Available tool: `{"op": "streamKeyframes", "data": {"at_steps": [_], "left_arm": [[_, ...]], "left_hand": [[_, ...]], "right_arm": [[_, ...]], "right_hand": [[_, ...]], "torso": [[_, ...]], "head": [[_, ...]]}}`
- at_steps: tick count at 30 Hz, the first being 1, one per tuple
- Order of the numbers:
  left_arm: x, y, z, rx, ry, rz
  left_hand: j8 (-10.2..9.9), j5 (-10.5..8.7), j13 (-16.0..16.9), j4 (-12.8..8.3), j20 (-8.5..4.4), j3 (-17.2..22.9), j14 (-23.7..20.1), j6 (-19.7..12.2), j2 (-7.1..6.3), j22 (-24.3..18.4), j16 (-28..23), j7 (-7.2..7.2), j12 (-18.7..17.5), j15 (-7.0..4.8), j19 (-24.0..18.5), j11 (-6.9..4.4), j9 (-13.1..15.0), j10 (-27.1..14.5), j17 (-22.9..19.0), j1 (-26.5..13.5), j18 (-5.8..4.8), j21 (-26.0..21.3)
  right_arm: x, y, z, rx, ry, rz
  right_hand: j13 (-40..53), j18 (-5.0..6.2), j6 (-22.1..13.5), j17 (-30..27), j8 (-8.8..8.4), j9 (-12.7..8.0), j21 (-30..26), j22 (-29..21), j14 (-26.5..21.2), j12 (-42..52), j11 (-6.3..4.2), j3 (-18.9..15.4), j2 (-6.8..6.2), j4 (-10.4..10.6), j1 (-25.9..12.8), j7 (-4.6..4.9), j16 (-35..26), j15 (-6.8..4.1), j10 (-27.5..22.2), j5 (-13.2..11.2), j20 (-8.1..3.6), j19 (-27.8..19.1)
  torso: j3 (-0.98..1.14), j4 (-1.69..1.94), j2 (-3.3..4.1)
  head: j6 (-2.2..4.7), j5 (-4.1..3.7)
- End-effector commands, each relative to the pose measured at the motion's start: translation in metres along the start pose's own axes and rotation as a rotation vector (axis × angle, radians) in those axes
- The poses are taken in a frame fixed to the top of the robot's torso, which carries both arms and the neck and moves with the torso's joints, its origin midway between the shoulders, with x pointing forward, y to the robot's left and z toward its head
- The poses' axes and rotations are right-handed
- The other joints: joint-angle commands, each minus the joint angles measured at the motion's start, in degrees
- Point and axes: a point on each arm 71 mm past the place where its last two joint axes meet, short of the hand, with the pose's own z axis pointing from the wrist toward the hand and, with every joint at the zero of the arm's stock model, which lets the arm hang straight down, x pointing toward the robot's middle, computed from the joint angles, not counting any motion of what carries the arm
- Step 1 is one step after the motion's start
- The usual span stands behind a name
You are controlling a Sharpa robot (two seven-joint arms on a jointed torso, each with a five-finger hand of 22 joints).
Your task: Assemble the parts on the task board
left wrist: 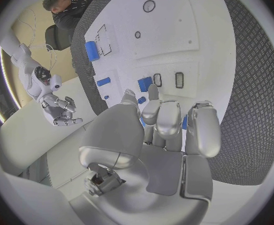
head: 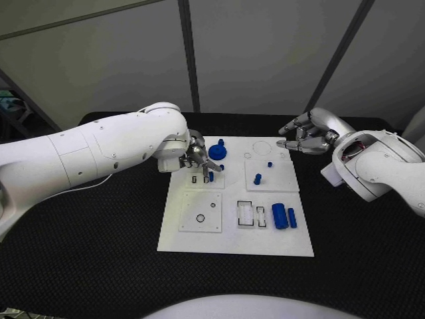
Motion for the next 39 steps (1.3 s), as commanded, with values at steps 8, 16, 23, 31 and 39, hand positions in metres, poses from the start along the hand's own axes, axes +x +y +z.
{"op": "streamKeyframes", "data": {"at_steps": [8,16,23,31,39], "left_arm": [[0.0004,0.0001,0.0007,-0.008,0.017,0.023],[0.0009,-0.0005,0.0014,-0.01,0.019,0.026],[0.0028,-0.0012,0.0024,-0.009,0.026,0.032],[0.0042,-0.0007,0.0035,-0.01,0.031,0.036],[0.0047,-0.0004,0.0041,-0.009,0.031,0.037]], "left_hand": [[0.3,0.11,0.13,-0.34,0.04,0.17,0.43,-0.42,0.14,0.04,0.12,-0.15,0.08,-0.41,0.51,0.0,0.22,-0.33,0.08,0.95,0.5,-0.13],[0.43,0.12,0.13,-0.73,0.02,0.72,0.42,-0.55,0.5,-0.02,0.08,-0.16,0.15,-0.42,0.61,-0.01,0.6,-0.32,0.07,1.92,0.51,-0.26],[0.5,0.12,0.16,-1.4,-0.01,1.51,0.43,-0.73,0.95,0.04,0.08,-0.19,0.24,-0.45,0.74,-0.03,0.97,-0.31,0.11,3.21,0.49,-0.34],[0.5,0.11,0.07,-1.87,-0.03,2.09,0.43,-0.85,1.16,0.08,0.05,-0.22,0.2,-0.47,0.82,-0.07,1.19,-0.36,0.11,4.01,0.48,-0.38],[0.49,0.14,0.0,-2.19,-0.06,2.6,0.44,-0.87,1.44,0.04,0.06,-0.27,0.17,-0.5,0.84,-0.11,1.33,-0.39,0.14,4.58,0.48,-0.46]], "right_arm": [[-0.0003,0.0019,0.0008,-0.009,-0.003,-0.003],[0.0006,0.0026,0.0016,-0.011,0.0,-0.003],[0.0014,0.003,0.0021,-0.011,0.005,-0.004],[0.0021,0.0032,0.0026,-0.01,0.008,-0.004],[0.0026,0.0037,0.003,-0.011,0.01,-0.004]], "right_hand": [[-0.17,0.4,0.17,-0.23,0.29,-0.06,-0.43,-0.22,2.22,-0.42,-0.01,-0.04,-0.14,0.26,-0.44,-0.1,-0.5,-0.44,-0.49,0.28,-0.04,-0.54],[-0.2,0.44,0.18,-0.39,0.31,-0.07,-0.58,-0.43,2.18,-0.43,-0.02,-0.02,-0.12,0.26,-0.47,-0.11,-0.62,-0.45,-0.49,0.29,-0.04,-0.64],[-0.31,0.48,0.2,-0.66,0.36,-0.09,-0.81,-0.69,2.12,-0.5,-0.03,0.06,0.01,0.3,-0.54,-0.12,-0.86,-0.47,-0.5,0.36,-0.06,-0.73],[-0.35,0.49,0.2,-0.73,0.39,-0.1,-0.9,-0.79,2.11,-0.52,-0.03,0.11,0.1,0.33,-0.6,-0.12,-0.94,-0.48,-0.49,0.39,-0.07,-0.75],[-0.35,0.49,0.2,-0.73,0.39,-0.1,-0.9,-0.79,2.11,-0.52,-0.03,0.11,0.1,0.33,-0.6,-0.12,-0.94,-0.48,-0.49,0.39,-0.07,-0.75]], "torso": [[0.02,0.02,0.02],[0.02,0.0,0.04],[0.04,0.02,0.08],[0.07,0.04,0.05],[0.08,0.04,0.06]], "head": [[-0.04,-0.11],[-0.14,-0.1],[-0.32,-0.15],[-0.53,-0.15],[-0.67,-0.14]]}}
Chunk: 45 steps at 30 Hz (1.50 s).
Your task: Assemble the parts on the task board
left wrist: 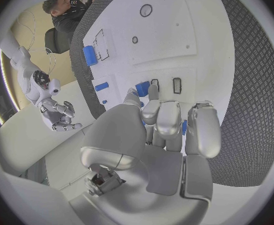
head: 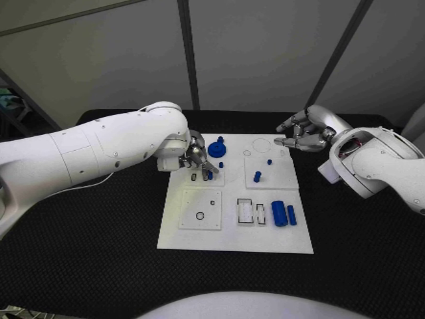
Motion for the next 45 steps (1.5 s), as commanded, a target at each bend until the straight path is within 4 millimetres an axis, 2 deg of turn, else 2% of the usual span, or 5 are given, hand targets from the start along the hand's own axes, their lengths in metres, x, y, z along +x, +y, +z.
{"op": "streamKeyframes", "data": {"at_steps": [1,8,11,18,45], "left_arm": [[0.0,0.0,0.0,0.004,0.003,0.011],[-0.001,0.0,0.0,0.028,-0.004,-0.021],[-0.001,0.001,-0.001,0.041,-0.004,-0.043],[-0.002,0.007,-0.004,0.053,-0.011,-0.087],[0.004,0.015,-0.014,0.041,-0.103,-0.113]], "left_hand": [[0.23,0.16,-0.11,-0.24,-0.08,0.84,0.44,-0.29,0.46,0.0,0.06,-0.11,0.17,-0.53,0.45,-0.15,0.13,-0.39,0.1,1.23,0.5,-0.2],[-1.0,0.74,-0.96,-3.96,-0.56,8.08,0.41,-1.6,3.52,-0.15,-0.02,-0.68,-0.82,-1.08,0.51,-0.72,-0.02,-1.17,0.13,8.41,0.54,-0.5],[-1.59,0.84,-1.66,-5.47,-0.7,13.63,0.37,-2.12,2.86,-0.3,-0.06,-0.27,-1.71,-0.97,0.5,-0.52,-0.1,-1.69,0.17,10.79,0.54,-0.71],[-0.17,0.23,-3.18,-5.44,-0.24,41.81,0.44,-1.84,-8.56,-0.3,-0.16,0.35,-2.61,-0.54,0.68,-0.44,2.57,-1.09,0.38,1.33,0.55,-1.35],[2.66,0.9,-4.79,-11.7,-0.55,53.82,0.53,-1.68,-12.75,0.46,-0.19,-0.39,-3.4,-0.94,0.99,-0.62,5.93,-0.65,0.57,-5.78,0.51,-1.38]], "right_arm": [[0.0,0.001,0.0,-0.007,0.003,-0.005],[0.0,0.002,0.001,-0.008,0.004,-0.005],[0.0,0.001,0.001,-0.008,0.004,-0.005],[0.0,0.001,0.001,-0.006,0.006,-0.006],[0.001,0.003,0.002,-0.023,0.002,-0.033]], "right_hand": [[-0.09,0.52,0.2,-0.05,0.2,-0.05,-0.38,-0.05,2.11,-0.28,-0.03,0.11,0.11,0.34,-0.61,-0.12,-0.27,-0.48,-0.5,0.39,-0.07,-0.36],[-0.05,0.53,0.2,-0.13,0.22,-0.06,-0.46,-0.13,2.1,-0.23,-0.04,0.16,0.16,0.33,-0.61,-0.12,-0.34,-0.48,-0.45,0.42,-0.07,-0.38],[-0.05,0.53,0.2,-0.13,0.22,-0.06,-0.46,-0.13,2.1,-0.23,-0.04,0.16,0.16,0.33,-0.61,-0.12,-0.34,-0.48,-0.45,0.42,-0.07,-0.38],[-0.13,0.54,0.18,-0.15,0.24,-0.09,-0.58,-0.24,2.11,-0.27,-0.06,0.26,0.21,0.25,-0.53,-0.13,-0.4,-0.5,-0.45,0.58,-0.09,-0.38],[-0.16,0.55,0.16,-0.14,0.25,-0.1,-0.65,-0.32,2.13,-0.28,-0.06,0.28,0.2,0.24,-0.52,-0.13,-0.42,-0.51,-0.45,0.67,-0.1,-0.4]], "torso": [[0.01,0.02,-0.02],[0.02,0.04,-0.01],[0.01,0.06,0.0],[0.05,0.06,-0.03],[0.05,-0.05,0.05]], "head": [[-0.08,0.03],[-0.19,0.02],[-0.2,0.01],[-0.12,0.16],[-0.47,0.72]]}}
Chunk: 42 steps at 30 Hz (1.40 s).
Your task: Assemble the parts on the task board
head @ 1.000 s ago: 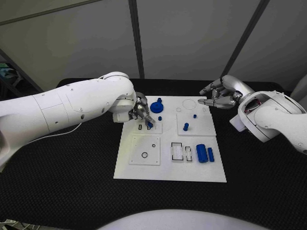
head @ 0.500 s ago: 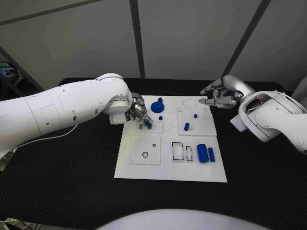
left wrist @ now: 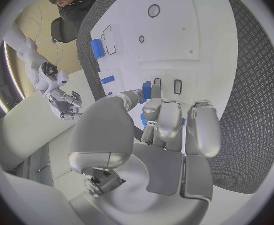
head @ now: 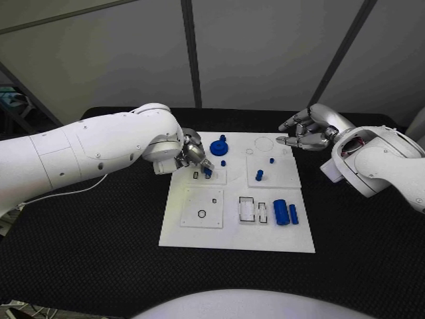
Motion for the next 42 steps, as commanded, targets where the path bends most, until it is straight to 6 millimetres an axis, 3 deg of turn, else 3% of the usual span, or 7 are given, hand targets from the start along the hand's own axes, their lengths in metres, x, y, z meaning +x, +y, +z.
{"op": "streamKeyframes", "data": {"at_steps": [1,35,42], "left_arm": [[-0.002,-0.002,0.0,-0.009,-0.053,0.007],[0.008,0.005,0.009,-0.062,-0.043,0.107],[0.01,0.005,0.008,-0.061,-0.027,0.126]], "left_hand": [[0.49,0.19,-0.64,-9.8,0.05,10.48,0.5,0.06,-0.06,0.07,-0.19,-0.3,-0.53,-0.14,0.4,0.0,0.36,0.09,0.08,-1.03,0.51,-0.04],[1.99,0.27,-3.69,-10.52,-0.16,12.85,0.53,-0.2,-0.65,0.52,-0.22,-0.54,-2.54,-0.26,0.55,-0.22,1.04,-0.36,0.1,-2.91,0.43,0.12],[2.62,0.31,-4.26,-10.87,-0.16,13.8,0.55,-0.39,-0.87,0.15,-0.22,-0.58,-2.82,-0.27,0.42,-0.26,1.18,-0.41,0.11,-3.3,0.5,-0.15]], "right_arm": [[0.0,0.003,0.001,-0.026,-0.002,-0.031],[0.002,0.006,0.003,-0.038,0.001,-0.051],[0.003,0.006,0.003,-0.039,0.003,-0.052]], "right_hand": [[-0.09,0.55,0.16,-0.07,0.25,-0.05,-0.32,-0.05,2.13,-0.28,-0.06,0.12,0.21,0.08,-0.53,-0.13,-0.16,-0.51,-0.46,0.21,-0.1,-0.41],[-0.19,0.56,0.13,-0.19,0.27,-0.08,-0.43,-0.16,2.12,-0.34,-0.06,0.16,0.19,0.09,-0.56,-0.12,-0.28,-0.51,-0.5,0.35,-0.11,-0.41],[-0.33,0.58,0.11,-0.29,0.31,-0.11,-0.61,-0.33,2.14,-0.42,-0.07,0.29,0.27,0.14,-0.65,-0.11,-0.41,-0.53,-0.56,1.01,-0.13,-0.39]], "torso": [[0.02,-0.1,0.05],[-0.01,-0.06,0.07],[-0.02,-0.04,0.04]], "head": [[-0.06,0.13],[-0.42,-0.01],[-0.76,-0.15]]}}
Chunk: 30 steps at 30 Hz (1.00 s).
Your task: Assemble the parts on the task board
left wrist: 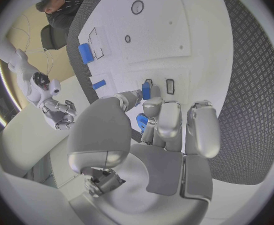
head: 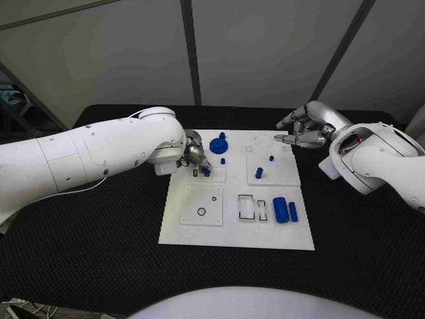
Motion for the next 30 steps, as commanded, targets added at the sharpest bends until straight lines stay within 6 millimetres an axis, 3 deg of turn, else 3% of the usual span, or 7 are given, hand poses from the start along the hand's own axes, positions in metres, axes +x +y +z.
{"op": "streamKeyframes", "data": {"at_steps": [1,22,30], "left_arm": [[0.0025,0.0036,0.0008,-0.024,0.017,0.041],[0.0025,0.0029,0.0009,-0.024,0.013,0.046],[0.0025,0.0023,0.002,-0.028,0.02,0.048]], "left_hand": [[0.26,0.4,-0.12,-9.07,0.04,9.5,0.57,-0.17,0.18,-0.14,-0.22,-0.4,-0.2,-0.3,0.22,-0.17,-0.03,-0.2,0.07,-0.28,0.51,-0.15],[1.16,0.21,-0.51,-9.16,0.04,10.23,0.59,-0.3,-0.23,-0.22,-0.22,-0.47,-0.16,-0.29,0.16,-0.19,0.08,0.01,0.09,-1.36,0.53,-0.28],[2.4,-0.25,-0.1,-7.21,-0.06,5.8,0.63,0.74,-0.63,0.62,-0.21,-1.36,1.04,-0.66,0.44,-0.77,-0.61,0.91,0.16,-5.49,0.38,0.09]], "right_arm": [[-0.0002,0.0015,0.0004,-0.011,0.003,-0.008],[0.0004,0.002,0.0009,-0.012,0.007,-0.008],[0.0004,0.002,0.0007,-0.012,0.007,-0.008]], "right_hand": [[-0.22,0.58,0.09,-0.09,0.34,-0.12,-0.43,-0.24,2.16,-0.47,-0.06,0.38,0.07,0.16,-0.49,-0.12,-0.46,-0.54,-0.59,1.27,-0.15,-0.35],[-0.33,0.59,0.07,-0.12,0.39,-0.15,-0.59,-0.37,2.21,-0.49,-0.08,0.51,0.02,0.18,-0.58,-0.12,-0.55,-0.56,-0.61,2.07,-0.17,-0.29],[-0.33,0.59,0.07,-0.12,0.39,-0.15,-0.59,-0.37,2.21,-0.49,-0.08,0.51,0.02,0.18,-0.58,-0.12,-0.55,-0.56,-0.61,2.07,-0.17,-0.29]], "torso": [[0.0,0.03,-0.02],[0.06,0.01,0.0],[0.08,-0.03,-0.02]], "head": [[-0.18,-0.11],[-0.39,0.03],[-0.42,0.0]]}}
